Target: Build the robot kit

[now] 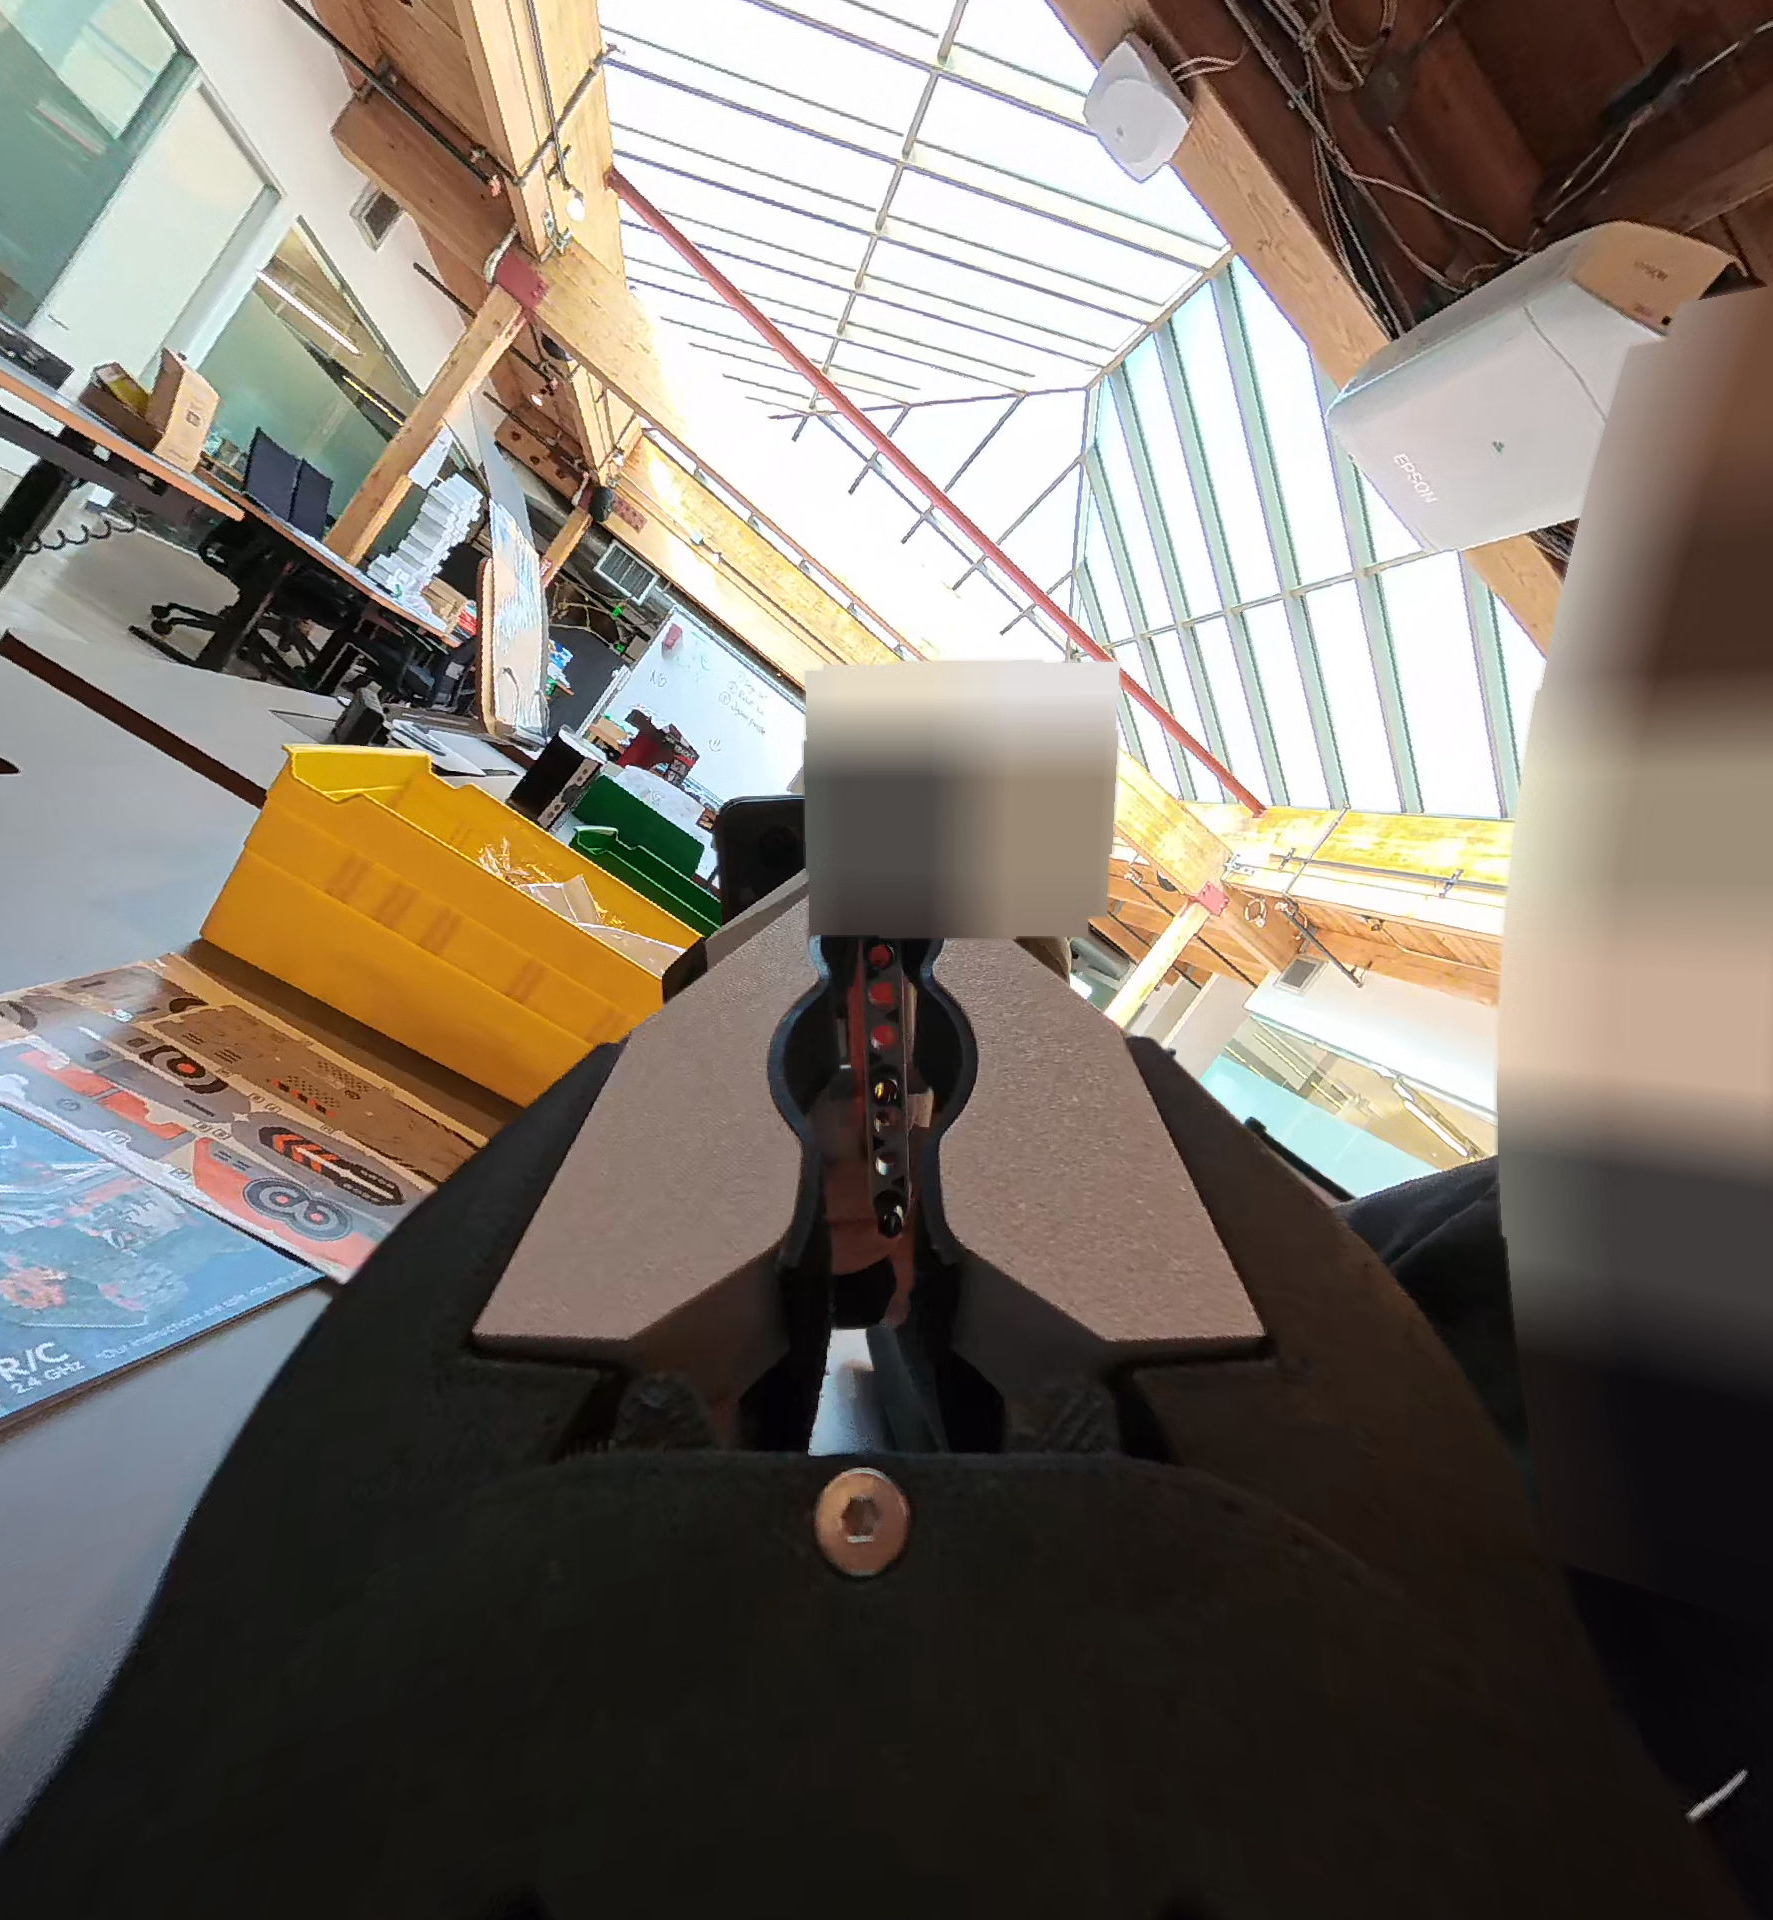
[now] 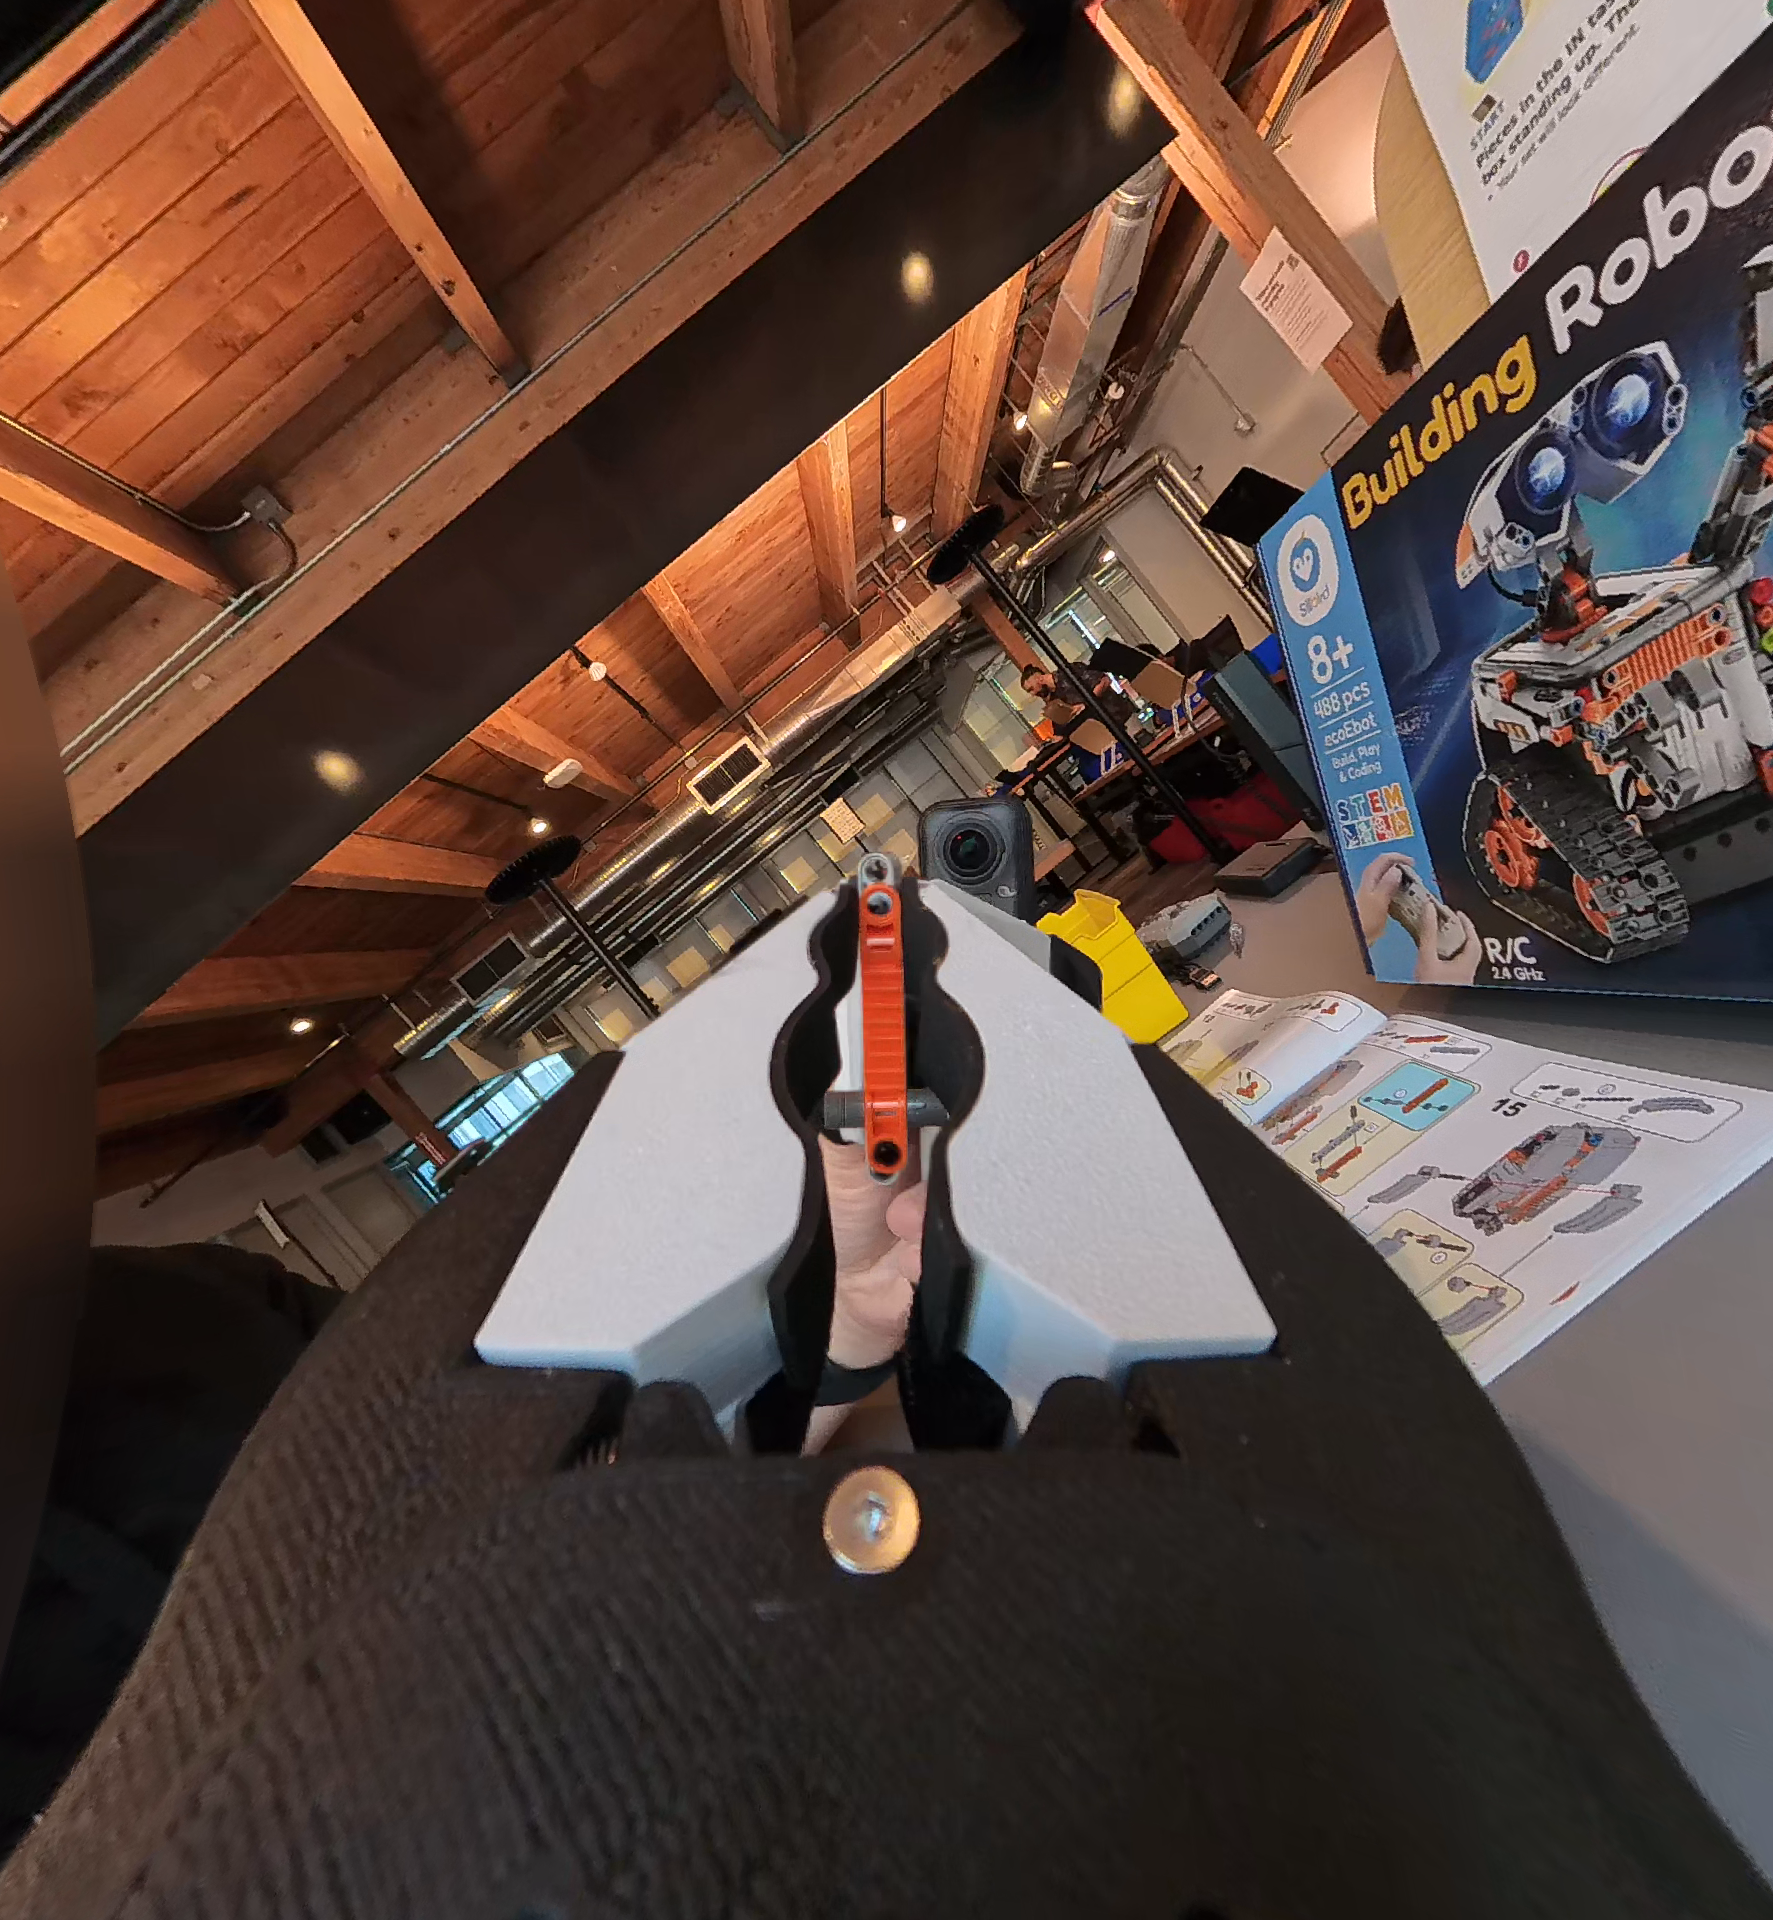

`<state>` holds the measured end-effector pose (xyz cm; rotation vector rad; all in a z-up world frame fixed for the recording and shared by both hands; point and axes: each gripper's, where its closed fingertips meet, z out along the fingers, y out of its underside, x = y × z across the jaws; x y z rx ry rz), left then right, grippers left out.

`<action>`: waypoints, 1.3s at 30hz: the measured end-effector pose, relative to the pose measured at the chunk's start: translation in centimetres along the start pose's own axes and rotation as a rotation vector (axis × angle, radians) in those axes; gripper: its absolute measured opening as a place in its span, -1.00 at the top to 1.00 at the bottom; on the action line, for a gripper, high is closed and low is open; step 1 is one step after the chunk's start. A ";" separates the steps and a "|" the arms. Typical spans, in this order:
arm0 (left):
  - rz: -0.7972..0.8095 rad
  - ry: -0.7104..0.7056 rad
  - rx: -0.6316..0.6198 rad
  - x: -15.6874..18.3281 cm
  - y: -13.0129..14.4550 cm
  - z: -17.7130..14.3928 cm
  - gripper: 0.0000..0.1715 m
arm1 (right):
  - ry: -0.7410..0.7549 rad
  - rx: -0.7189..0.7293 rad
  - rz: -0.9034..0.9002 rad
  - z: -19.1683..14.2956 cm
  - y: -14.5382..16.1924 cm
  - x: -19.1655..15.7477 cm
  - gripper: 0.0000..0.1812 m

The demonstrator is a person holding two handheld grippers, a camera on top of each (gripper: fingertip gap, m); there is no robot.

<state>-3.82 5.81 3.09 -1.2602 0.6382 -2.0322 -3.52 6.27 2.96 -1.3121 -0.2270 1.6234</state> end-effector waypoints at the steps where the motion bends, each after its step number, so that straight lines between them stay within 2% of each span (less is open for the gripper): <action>1: -0.007 0.006 0.004 0.1 0.0 0.1 0.94 | -0.002 -0.004 -0.003 0.0 0.1 0.0 0.94; 24: 0.026 -0.045 0.118 -0.5 -0.4 0.3 0.95 | -0.001 0.105 -0.004 -0.3 -0.6 0.2 0.94; 39: 0.039 -0.060 0.097 -0.5 -0.4 0.4 0.95 | -0.052 0.082 0.055 -0.1 -0.4 0.2 0.93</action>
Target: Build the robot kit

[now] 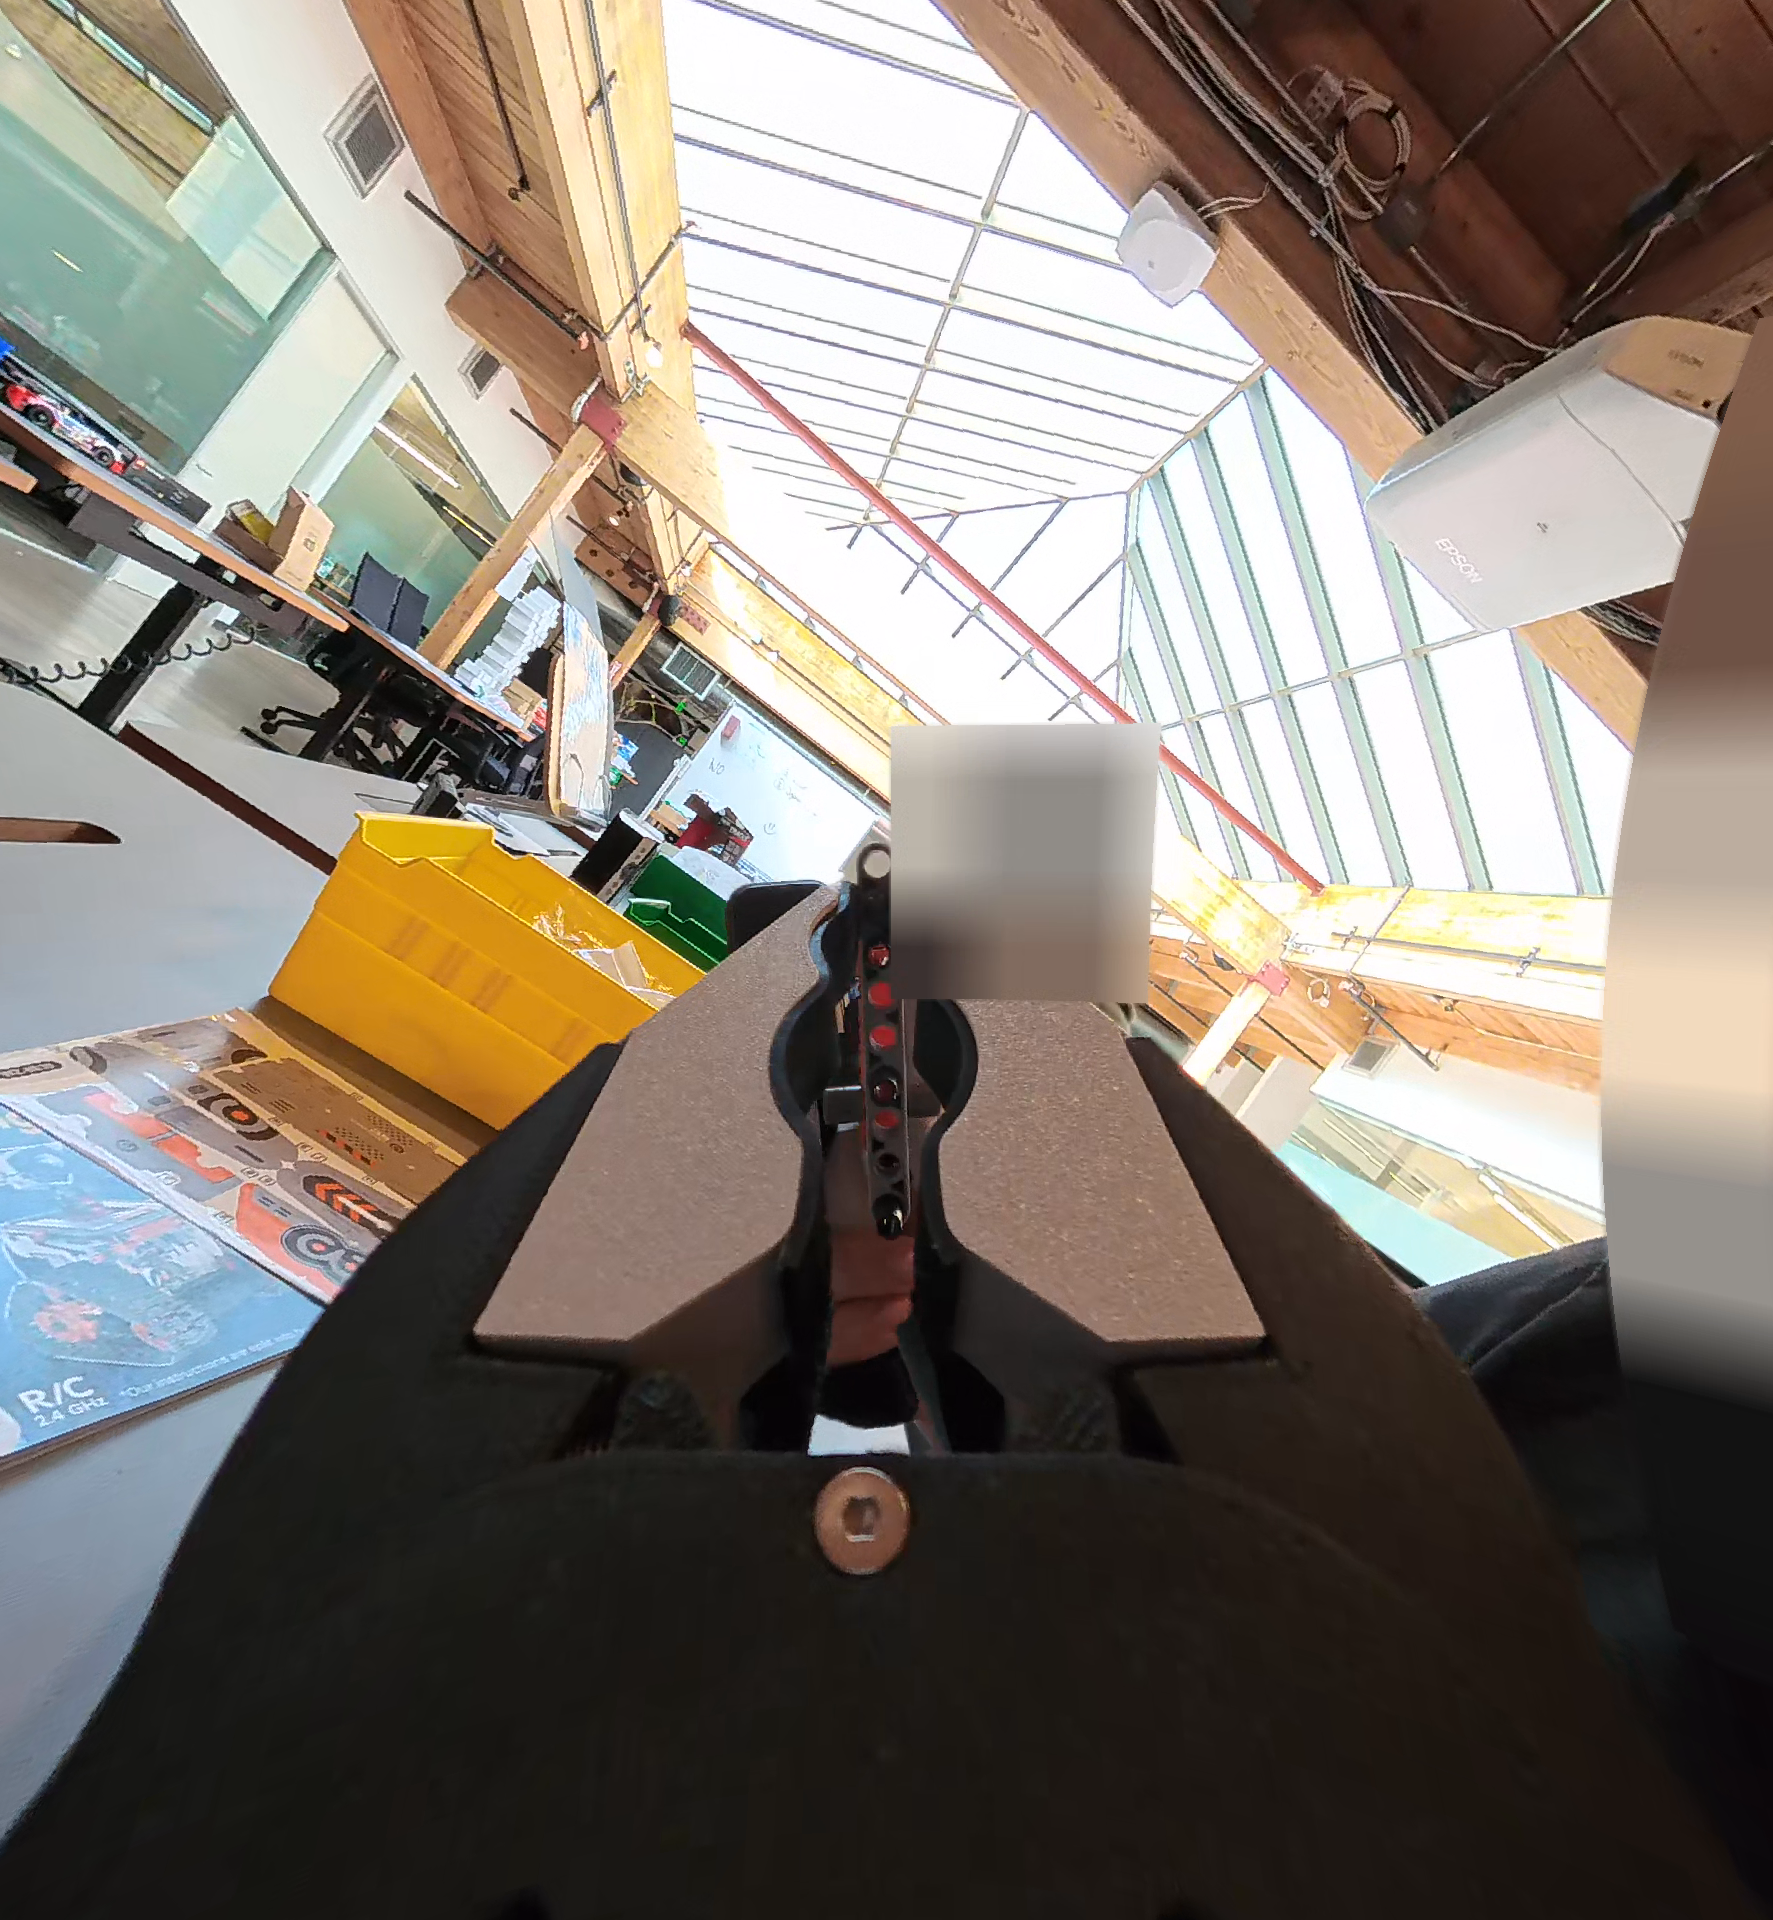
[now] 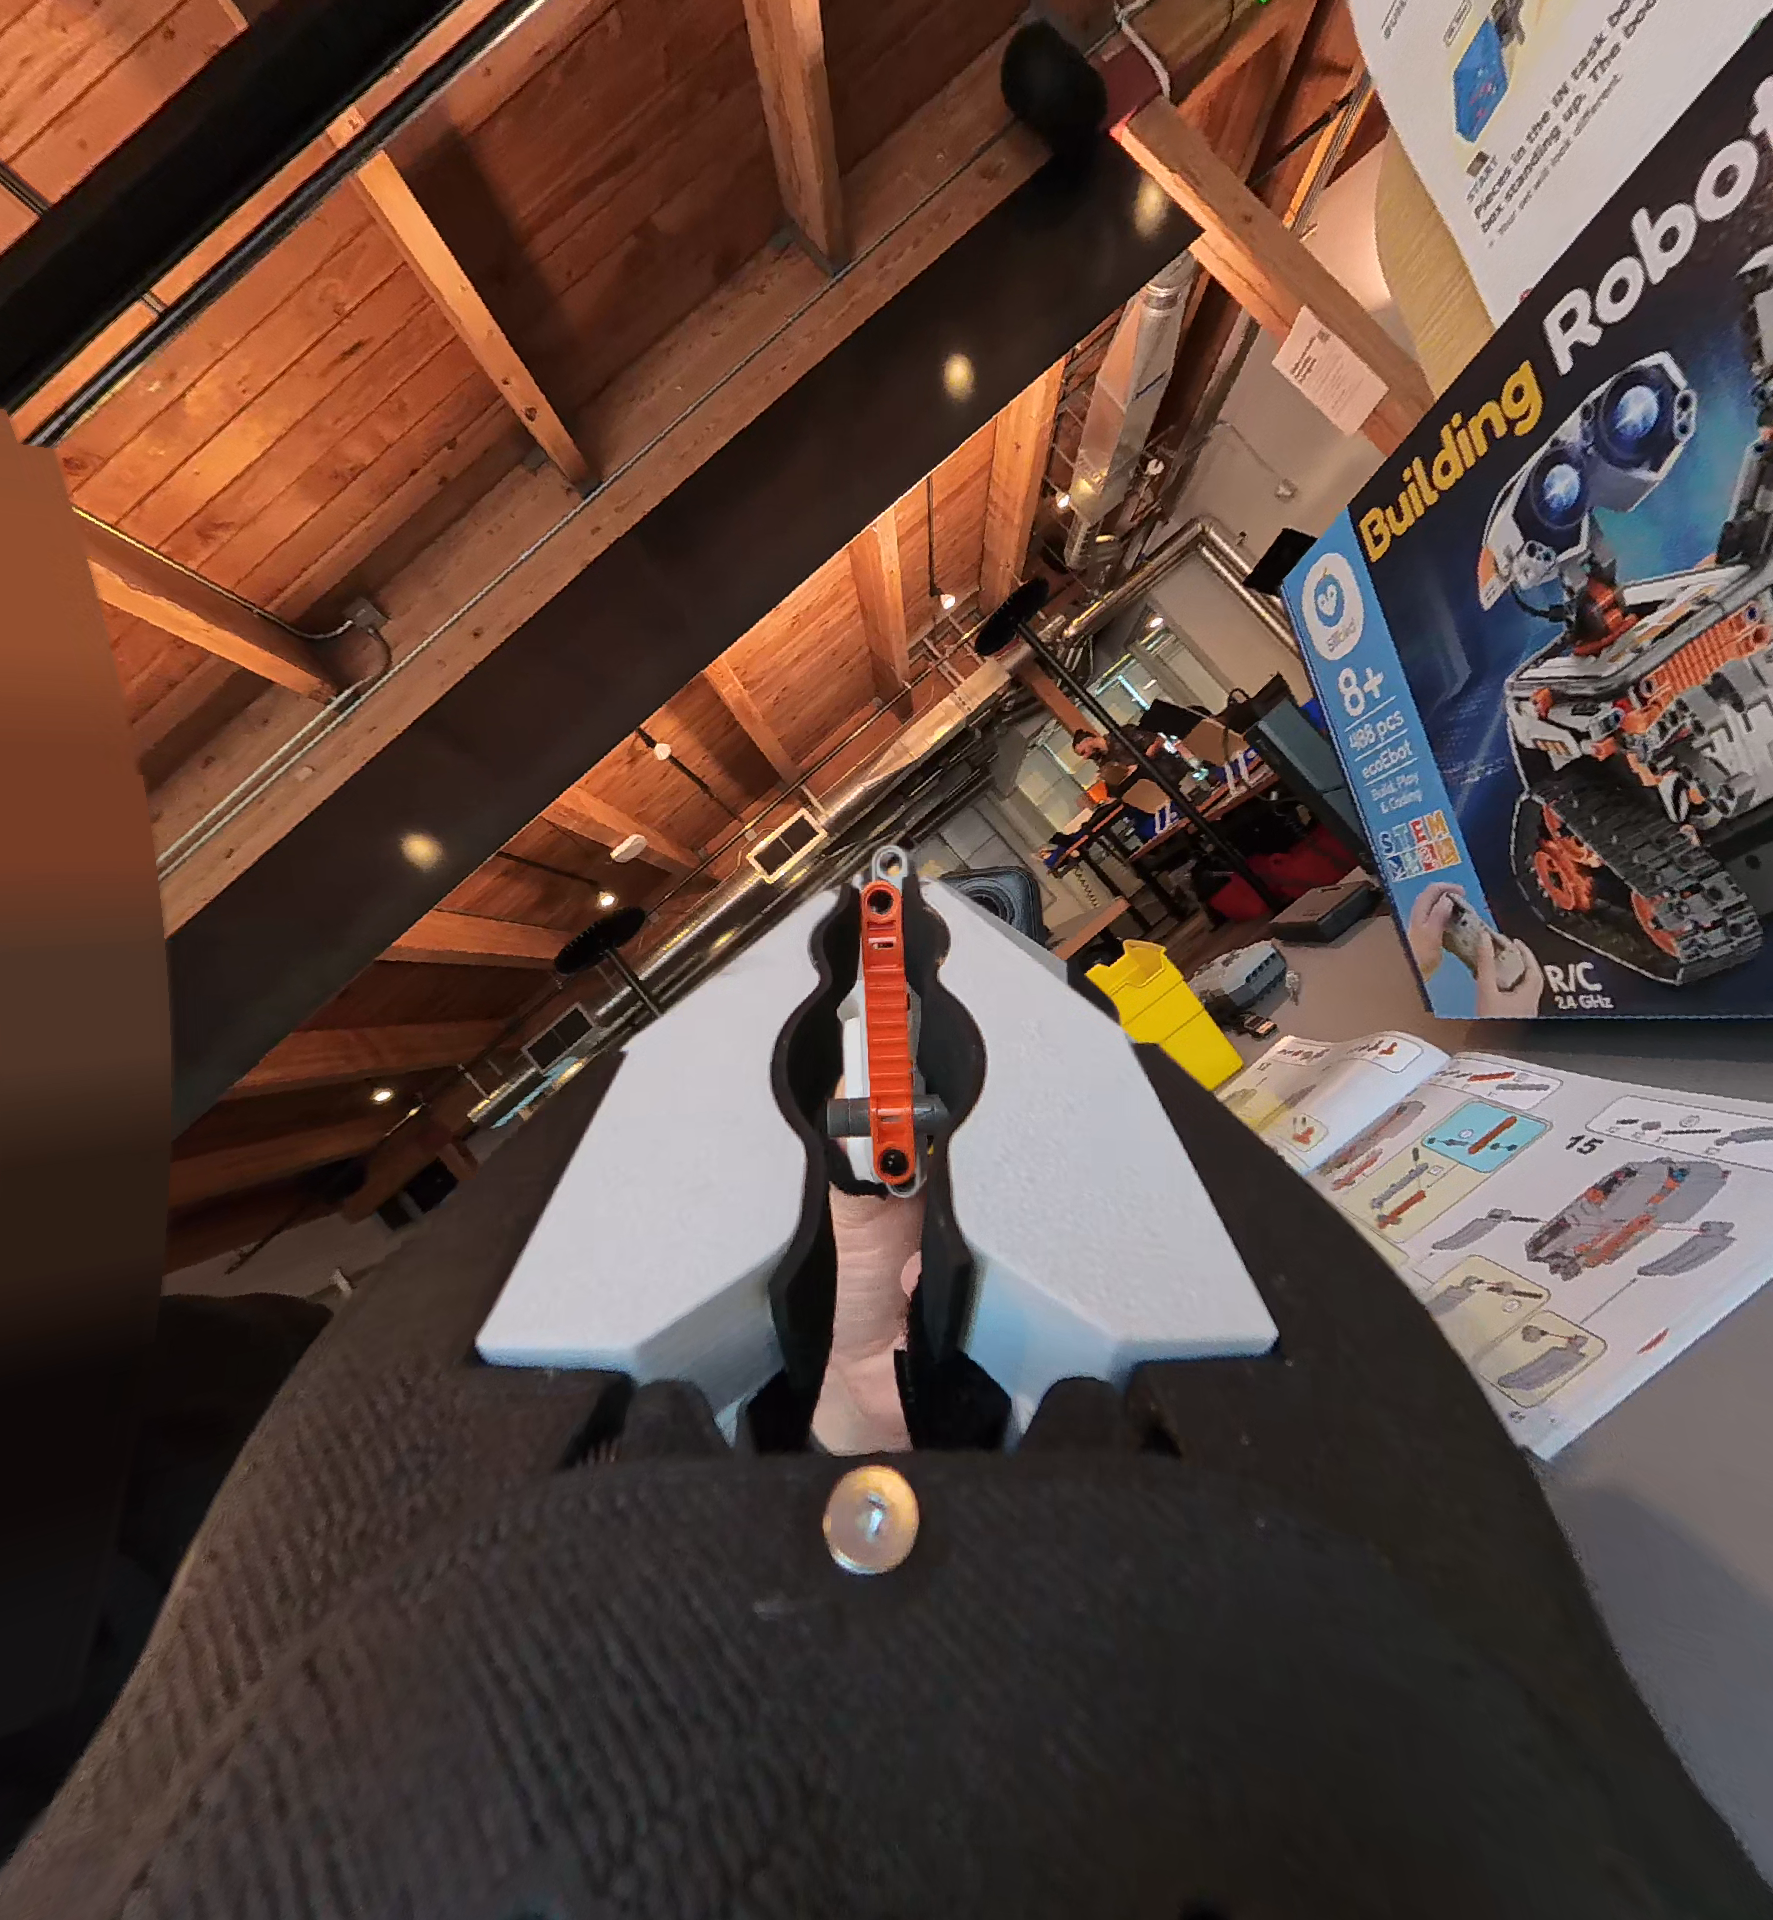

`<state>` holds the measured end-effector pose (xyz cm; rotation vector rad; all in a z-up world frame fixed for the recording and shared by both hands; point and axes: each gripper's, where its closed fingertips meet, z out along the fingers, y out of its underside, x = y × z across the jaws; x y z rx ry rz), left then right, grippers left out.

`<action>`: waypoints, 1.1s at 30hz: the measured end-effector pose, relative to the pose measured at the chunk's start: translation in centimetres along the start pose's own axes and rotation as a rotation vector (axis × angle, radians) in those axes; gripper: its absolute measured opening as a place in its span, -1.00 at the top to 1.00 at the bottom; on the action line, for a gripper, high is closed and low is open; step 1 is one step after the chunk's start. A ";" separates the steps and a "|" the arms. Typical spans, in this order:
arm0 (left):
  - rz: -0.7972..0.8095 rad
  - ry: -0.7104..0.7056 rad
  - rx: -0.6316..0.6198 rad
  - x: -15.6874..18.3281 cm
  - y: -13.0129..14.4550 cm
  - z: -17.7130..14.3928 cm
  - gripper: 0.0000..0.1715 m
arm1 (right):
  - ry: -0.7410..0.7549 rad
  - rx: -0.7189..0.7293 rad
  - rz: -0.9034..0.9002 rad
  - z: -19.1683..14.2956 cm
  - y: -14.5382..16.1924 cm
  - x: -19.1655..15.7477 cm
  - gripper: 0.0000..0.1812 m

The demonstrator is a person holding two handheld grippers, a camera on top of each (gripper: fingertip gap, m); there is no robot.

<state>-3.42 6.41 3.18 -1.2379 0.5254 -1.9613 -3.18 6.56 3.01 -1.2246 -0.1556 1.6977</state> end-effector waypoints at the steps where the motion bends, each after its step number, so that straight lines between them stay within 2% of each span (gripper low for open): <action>1: 0.001 -0.004 -0.004 0.0 0.1 0.1 0.96 | -0.012 0.005 0.019 0.0 0.0 0.0 0.93; 4: -0.001 -0.026 -0.020 -0.2 0.2 0.1 0.95 | -0.029 0.014 0.058 -0.1 0.0 0.2 0.94; 24: 0.153 -0.173 -0.047 -0.5 0.4 0.1 0.93 | 0.094 -0.020 -0.150 -0.2 0.1 0.5 0.93; 33: 0.012 -0.079 0.007 0.2 0.2 0.2 0.95 | -0.005 0.008 -0.055 0.0 0.0 -0.3 0.93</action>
